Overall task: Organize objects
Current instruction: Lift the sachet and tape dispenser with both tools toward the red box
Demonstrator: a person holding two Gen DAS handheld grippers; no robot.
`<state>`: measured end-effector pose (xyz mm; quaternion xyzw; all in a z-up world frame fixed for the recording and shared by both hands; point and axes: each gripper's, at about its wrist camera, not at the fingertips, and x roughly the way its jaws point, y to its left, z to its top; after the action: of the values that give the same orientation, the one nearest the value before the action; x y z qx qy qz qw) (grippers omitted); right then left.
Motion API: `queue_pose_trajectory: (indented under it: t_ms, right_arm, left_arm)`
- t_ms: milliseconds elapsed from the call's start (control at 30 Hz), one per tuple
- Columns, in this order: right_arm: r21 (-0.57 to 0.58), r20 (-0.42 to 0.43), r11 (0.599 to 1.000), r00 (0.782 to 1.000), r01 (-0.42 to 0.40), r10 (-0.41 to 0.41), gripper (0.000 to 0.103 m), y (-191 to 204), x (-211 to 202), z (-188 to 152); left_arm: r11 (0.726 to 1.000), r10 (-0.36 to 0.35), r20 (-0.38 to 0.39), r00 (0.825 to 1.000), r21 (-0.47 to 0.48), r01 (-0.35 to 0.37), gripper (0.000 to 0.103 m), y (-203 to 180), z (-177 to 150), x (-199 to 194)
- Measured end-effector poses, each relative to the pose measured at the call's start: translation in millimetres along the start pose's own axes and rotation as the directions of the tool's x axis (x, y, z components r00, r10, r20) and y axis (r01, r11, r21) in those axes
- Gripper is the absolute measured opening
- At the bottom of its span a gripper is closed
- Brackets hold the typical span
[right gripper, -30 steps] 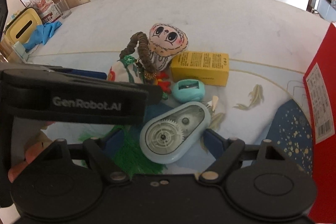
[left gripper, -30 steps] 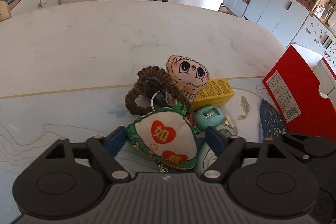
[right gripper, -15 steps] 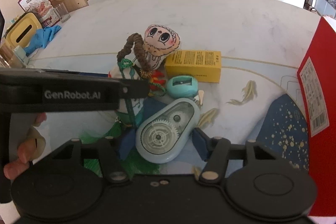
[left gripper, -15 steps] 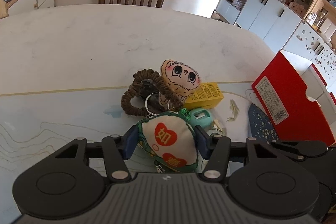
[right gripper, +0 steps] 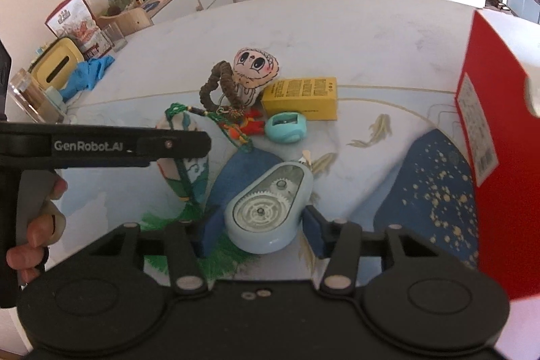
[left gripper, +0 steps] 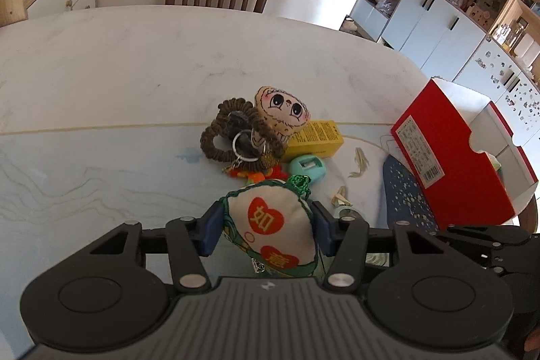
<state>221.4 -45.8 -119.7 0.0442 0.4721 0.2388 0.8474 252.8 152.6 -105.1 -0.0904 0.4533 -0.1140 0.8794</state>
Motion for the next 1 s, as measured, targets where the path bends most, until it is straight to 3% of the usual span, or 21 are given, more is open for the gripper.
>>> queue_pose_trajectory:
  t_ms: [600,1000]
  right_arm:
    - [0.06,0.053,0.997,0.998,-0.04,0.037,0.049,-33,-75,-39]
    - [0.057,0.136,0.995,0.988,-0.085,0.076,0.049,-58,-130,-35]
  left_arm:
    - [1.0,-0.018,-0.05,0.999,0.025,0.019,0.054,-54,-36,-31]
    - [0.998,-0.018,-0.047,0.999,0.054,0.02,0.054,-100,-29,-39]
